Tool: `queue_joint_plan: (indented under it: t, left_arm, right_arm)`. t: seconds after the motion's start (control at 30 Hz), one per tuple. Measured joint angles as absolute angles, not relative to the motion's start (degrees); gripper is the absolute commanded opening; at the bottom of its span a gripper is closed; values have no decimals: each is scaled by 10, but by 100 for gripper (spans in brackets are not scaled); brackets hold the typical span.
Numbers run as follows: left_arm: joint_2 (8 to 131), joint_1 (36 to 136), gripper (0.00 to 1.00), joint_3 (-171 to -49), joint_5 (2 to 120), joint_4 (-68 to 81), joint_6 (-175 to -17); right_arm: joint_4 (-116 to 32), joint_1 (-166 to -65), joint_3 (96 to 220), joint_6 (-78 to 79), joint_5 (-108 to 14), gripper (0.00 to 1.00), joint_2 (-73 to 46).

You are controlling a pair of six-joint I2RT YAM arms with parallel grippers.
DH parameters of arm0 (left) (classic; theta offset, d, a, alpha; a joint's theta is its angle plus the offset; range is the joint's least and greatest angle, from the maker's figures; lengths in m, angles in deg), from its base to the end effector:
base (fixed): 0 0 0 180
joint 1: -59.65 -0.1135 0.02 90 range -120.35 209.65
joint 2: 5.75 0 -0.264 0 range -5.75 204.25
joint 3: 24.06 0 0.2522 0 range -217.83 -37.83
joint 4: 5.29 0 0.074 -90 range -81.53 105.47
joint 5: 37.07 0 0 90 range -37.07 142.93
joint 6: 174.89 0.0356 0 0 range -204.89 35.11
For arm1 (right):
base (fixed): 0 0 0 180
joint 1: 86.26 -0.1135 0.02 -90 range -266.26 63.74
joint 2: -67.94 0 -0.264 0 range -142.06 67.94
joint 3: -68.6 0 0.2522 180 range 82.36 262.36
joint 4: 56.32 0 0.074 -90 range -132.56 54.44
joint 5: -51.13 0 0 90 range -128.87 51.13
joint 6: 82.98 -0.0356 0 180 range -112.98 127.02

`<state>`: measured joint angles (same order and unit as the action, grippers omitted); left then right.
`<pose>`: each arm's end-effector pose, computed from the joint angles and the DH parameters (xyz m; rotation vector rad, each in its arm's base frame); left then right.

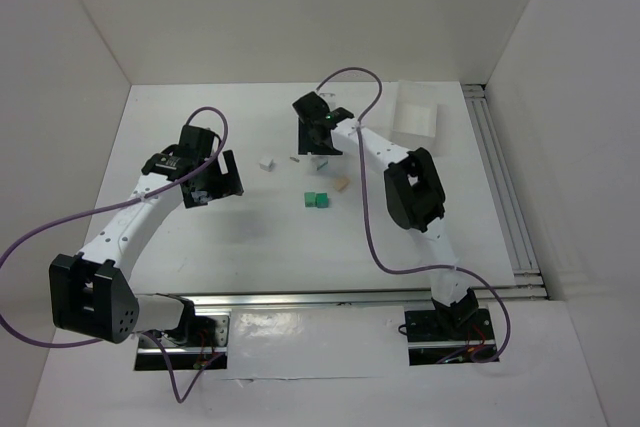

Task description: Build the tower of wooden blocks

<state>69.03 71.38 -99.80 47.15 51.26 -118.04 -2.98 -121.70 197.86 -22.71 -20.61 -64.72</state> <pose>0.2599 -0.0503 0.2822 -0.5117 2.4916 -0.1819 0.4218 0.2865 0.2025 -0.0046 2.4894 0.0633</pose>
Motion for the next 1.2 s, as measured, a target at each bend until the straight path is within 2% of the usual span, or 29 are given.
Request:
queue_joint_plan:
  t: [0.1,0.2,0.8,0.93,1.03,1.17,1.2]
  left_arm:
    - [690,714,100,-998,471,513,-1181]
    - [690,714,100,-998,471,513,-1181]
    - [690,714,100,-993,471,512,-1181]
    - [690,714,100,-993,471,512,-1181]
    - [690,714,100,-993,471,512,-1181]
    - [690,714,100,-993,471,512,-1181]
    - [690,714,100,-993,471,512,-1181]
  right_arm:
    - [-30,-1221,1978,-217,-194,65,-645]
    - [-30,-1231,1978,-201,-189,59,-644]
    - [-31,-1244,1967,-109,-233,57,-644]
    - [-32,-1243,1967,-102,-233,48,-651]
    - [-31,-1243,1967,-99,-233,47,-658]
    - [-32,-1243,1968,-96,-233,36,-664]
    - [-32,-1243,1969,-96,-231,31,-665]
